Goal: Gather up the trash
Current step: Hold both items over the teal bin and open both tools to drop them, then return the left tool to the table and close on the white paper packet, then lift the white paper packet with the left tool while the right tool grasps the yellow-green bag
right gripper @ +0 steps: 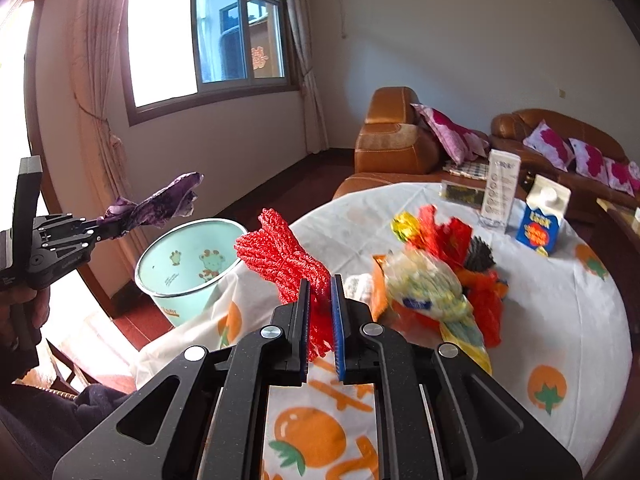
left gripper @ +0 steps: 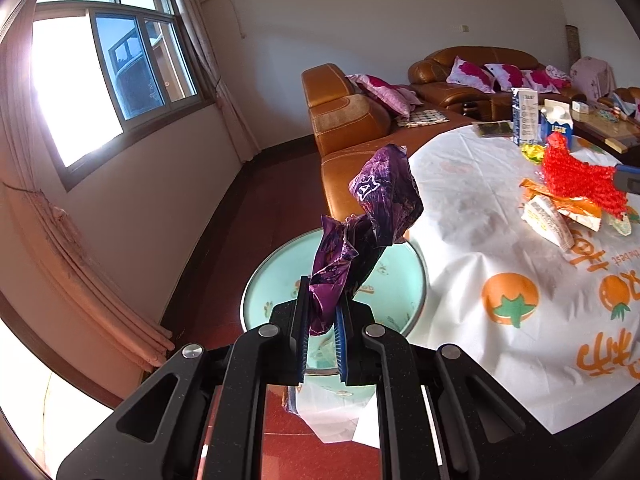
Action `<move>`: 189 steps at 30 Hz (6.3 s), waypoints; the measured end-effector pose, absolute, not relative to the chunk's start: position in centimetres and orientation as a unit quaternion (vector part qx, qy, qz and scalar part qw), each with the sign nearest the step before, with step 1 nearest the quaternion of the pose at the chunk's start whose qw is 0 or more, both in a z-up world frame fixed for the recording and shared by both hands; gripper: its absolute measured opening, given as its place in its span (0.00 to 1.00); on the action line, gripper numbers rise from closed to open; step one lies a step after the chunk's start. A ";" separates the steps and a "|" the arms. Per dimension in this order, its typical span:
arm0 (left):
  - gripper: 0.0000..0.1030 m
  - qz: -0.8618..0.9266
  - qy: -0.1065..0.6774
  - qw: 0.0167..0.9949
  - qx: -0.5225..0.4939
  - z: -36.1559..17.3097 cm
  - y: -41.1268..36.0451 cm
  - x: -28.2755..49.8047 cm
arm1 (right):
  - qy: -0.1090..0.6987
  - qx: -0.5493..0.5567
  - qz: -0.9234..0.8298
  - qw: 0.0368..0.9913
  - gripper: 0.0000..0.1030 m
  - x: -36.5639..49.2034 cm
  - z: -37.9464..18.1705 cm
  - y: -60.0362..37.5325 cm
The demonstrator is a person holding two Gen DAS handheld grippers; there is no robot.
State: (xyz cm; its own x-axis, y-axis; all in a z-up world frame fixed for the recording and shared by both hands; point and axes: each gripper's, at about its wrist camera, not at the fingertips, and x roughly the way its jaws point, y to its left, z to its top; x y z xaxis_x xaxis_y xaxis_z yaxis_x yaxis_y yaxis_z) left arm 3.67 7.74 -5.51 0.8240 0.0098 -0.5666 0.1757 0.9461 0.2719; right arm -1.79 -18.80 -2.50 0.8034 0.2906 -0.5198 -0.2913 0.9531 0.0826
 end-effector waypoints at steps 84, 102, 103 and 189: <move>0.46 0.051 0.339 0.917 0.203 -9.3 10.6 7.7 | 0.319 -0.109 0.264 0.904 0.39 12.2 -6.6 -2.9; 0.68 0.005 0.335 0.921 0.201 -9.2 7.0 6.6 | 0.293 -0.064 0.159 0.941 0.51 5.3 -2.3 -13.4; 0.70 -0.005 0.335 0.920 0.204 -9.2 6.1 6.4 | 0.293 -0.061 0.148 0.943 0.52 4.7 -2.2 -14.6; 0.01 -0.212 0.357 0.891 0.184 -8.2 -6.9 7.6 | 0.349 0.124 -0.049 0.928 0.59 -2.9 -7.7 -35.7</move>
